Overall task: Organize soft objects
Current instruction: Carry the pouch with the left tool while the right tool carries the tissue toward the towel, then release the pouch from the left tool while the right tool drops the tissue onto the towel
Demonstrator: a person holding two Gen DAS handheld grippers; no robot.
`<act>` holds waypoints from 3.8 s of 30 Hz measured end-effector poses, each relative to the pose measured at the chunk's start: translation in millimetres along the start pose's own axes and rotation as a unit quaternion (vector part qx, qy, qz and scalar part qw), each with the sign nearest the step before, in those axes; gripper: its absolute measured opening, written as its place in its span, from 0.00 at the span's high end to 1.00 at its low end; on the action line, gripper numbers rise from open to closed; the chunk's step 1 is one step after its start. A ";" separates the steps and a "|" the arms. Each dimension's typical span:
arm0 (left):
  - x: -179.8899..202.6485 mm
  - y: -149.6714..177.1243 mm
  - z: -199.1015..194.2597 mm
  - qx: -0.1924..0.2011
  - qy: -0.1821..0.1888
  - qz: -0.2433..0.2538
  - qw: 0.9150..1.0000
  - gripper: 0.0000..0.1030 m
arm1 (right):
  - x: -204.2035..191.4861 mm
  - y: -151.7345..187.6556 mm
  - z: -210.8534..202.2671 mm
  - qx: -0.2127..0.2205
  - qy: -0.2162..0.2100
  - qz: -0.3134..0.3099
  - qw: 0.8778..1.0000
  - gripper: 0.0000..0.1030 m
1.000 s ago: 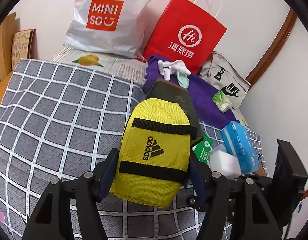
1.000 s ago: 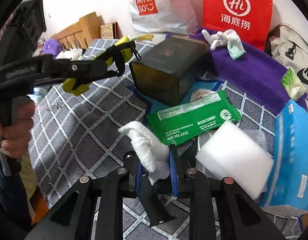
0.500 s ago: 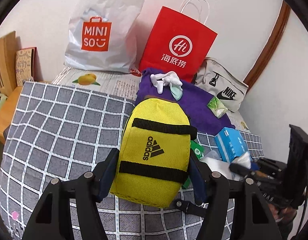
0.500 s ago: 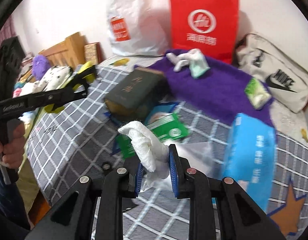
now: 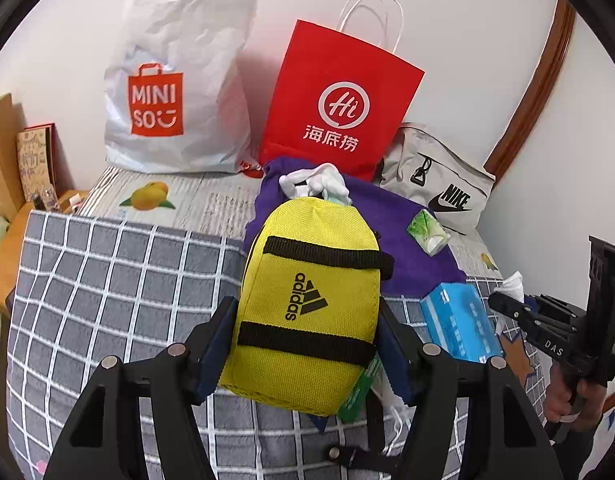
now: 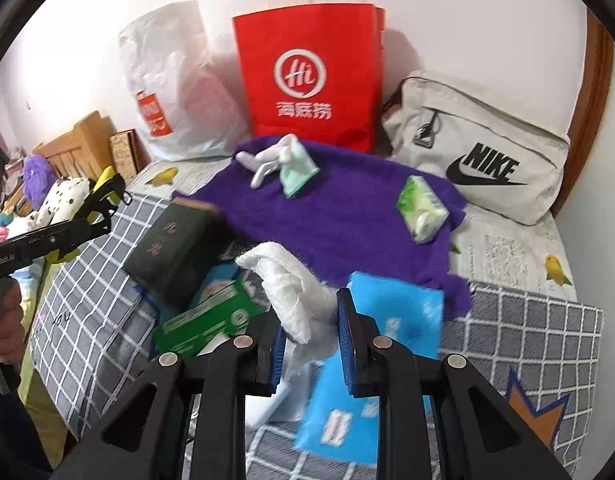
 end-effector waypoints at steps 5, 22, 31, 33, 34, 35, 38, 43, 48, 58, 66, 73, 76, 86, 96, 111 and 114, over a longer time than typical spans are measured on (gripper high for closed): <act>3.8 -14.2 13.2 -0.004 -0.001 0.003 1.000 0.38 | 17.4 -16.8 11.2 0.001 0.009 0.008 1.000 0.77; 0.4 -62.2 74.4 -0.030 0.000 0.002 1.000 0.38 | 67.1 -60.1 78.9 -0.036 0.035 0.032 0.998 0.77; 3.1 -96.7 119.8 -0.051 0.005 0.015 0.999 0.38 | 81.0 -68.0 117.8 -0.059 0.033 0.034 0.997 0.77; 4.9 -101.8 126.4 -0.050 0.006 0.021 0.998 0.37 | 84.7 -67.4 127.4 -0.069 0.032 0.036 0.996 0.77; 5.6 -104.1 130.9 -0.051 0.007 0.023 0.998 0.37 | 85.9 -66.8 132.4 -0.075 0.031 0.035 0.996 0.77; 5.9 -106.3 136.5 -0.054 0.007 0.023 0.998 0.37 | 88.2 -66.0 138.8 -0.082 0.035 0.037 0.995 0.77; 6.0 -111.7 152.5 -0.063 0.008 0.021 0.998 0.37 | 91.2 -61.7 149.9 -0.095 0.030 0.037 0.994 0.77; 13.4 -123.1 171.5 -0.071 0.010 0.034 0.997 0.37 | 97.0 -56.0 165.3 -0.114 0.028 0.043 0.992 0.77; 13.3 -123.1 198.9 -0.094 0.001 0.031 0.995 0.36 | 100.8 -52.1 174.6 -0.131 0.018 0.049 0.990 0.77; 0.4 -108.5 236.1 -0.148 -0.028 0.023 0.988 0.36 | 101.5 -44.8 182.6 -0.140 0.015 0.049 0.989 0.77; 3.9 -98.0 244.5 -0.170 -0.040 0.039 0.984 0.36 | 101.8 -43.4 188.6 -0.149 0.014 0.044 0.988 0.77; 5.2 -90.5 244.9 -0.176 -0.037 0.038 0.983 0.35 | 102.7 -45.8 190.1 -0.150 0.012 0.043 0.988 0.75; 9.5 -88.6 239.8 -0.175 -0.031 0.051 0.983 0.29 | 97.5 -45.2 184.3 -0.149 0.009 0.029 0.988 0.64; 14.5 -89.8 205.0 -0.153 -0.045 0.057 0.985 0.21 | 83.9 -41.9 160.2 -0.133 0.020 0.008 0.991 0.41; 11.7 -92.9 151.3 -0.123 -0.047 0.052 0.990 0.21 | 91.1 -51.8 136.3 -0.109 0.013 0.052 0.993 0.25; 25.2 -47.2 80.9 -0.106 -0.044 0.061 0.992 0.21 | 52.5 -29.5 46.9 -0.033 -0.032 0.063 0.997 0.25; 28.0 -36.3 64.4 -0.098 -0.039 0.057 0.993 0.21 | 31.1 -13.0 29.7 -0.027 -0.058 0.044 0.997 0.25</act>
Point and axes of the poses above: each gripper's, at about its wrist camera, not at the fingertips, and z roughly the way its jaws point, x to its right, y to its underside, the point moved 4 cm from there along z, roughly the way its jaws point, and after that the axes turned 6 degrees about y, right-handed, at the moved point
